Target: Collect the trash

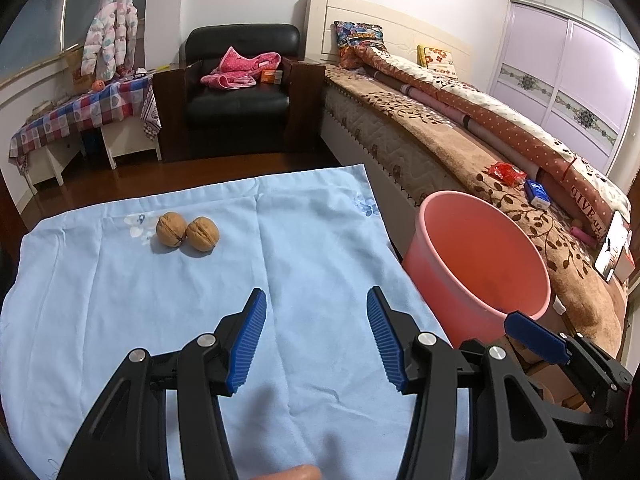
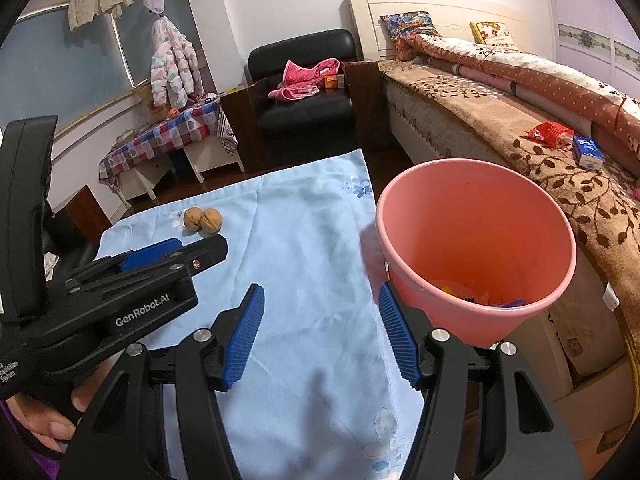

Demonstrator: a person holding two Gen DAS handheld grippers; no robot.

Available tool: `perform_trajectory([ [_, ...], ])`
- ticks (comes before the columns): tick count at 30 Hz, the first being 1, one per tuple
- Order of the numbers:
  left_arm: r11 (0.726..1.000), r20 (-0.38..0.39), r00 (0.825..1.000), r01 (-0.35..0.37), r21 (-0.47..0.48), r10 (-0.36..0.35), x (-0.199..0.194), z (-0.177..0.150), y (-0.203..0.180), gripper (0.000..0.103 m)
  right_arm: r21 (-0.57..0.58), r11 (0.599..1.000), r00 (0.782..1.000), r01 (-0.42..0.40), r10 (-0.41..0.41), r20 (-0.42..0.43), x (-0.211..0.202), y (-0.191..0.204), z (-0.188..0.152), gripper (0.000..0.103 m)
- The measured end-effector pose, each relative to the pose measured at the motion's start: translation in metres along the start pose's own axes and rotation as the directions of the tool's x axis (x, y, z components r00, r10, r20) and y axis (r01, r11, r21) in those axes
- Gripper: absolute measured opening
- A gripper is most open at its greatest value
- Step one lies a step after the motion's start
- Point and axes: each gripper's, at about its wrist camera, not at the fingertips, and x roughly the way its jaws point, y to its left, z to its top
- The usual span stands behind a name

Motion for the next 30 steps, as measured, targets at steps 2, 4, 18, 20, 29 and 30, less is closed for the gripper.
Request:
perform_trajectory([
  [2,1.000,-0.001,1.000,0.001,0.001,-0.001,0.0004,0.0001,-0.0003,0.052,-0.002,1.000,1.000,0.000,0.000,0.000,-0.0001,-0.0001,-0.0001,0.060],
  [4,1.000,-0.003,1.000,0.001,0.000,-0.001,0.0009,0.0000,-0.0002,0.052,-0.003,1.000,1.000,0.000,0.000,-0.002,0.0007,0.0002,-0.0003,0.060],
  [18,1.000,-0.006,1.000,0.003,-0.003,-0.003,0.0020,-0.0003,0.0008,0.052,0.000,1.000,1.000,0.005,-0.005,-0.004,0.0038,-0.0016,-0.0031,0.060],
  [20,1.000,-0.008,1.000,0.006,0.000,-0.006,0.0032,-0.0012,0.0001,0.052,0.004,1.000,1.000,0.005,-0.005,-0.002,0.0037,-0.0034,-0.0042,0.060],
  [29,1.000,-0.008,1.000,0.003,0.000,-0.003,0.0049,-0.0027,-0.0025,0.052,0.009,1.000,1.000,0.004,-0.004,0.000,0.0033,-0.0066,-0.0045,0.060],
  [30,1.000,-0.009,1.000,0.003,0.000,-0.003,0.0048,-0.0025,-0.0025,0.052,0.009,1.000,1.000,0.005,-0.005,0.000,0.0032,-0.0063,-0.0042,0.060],
])
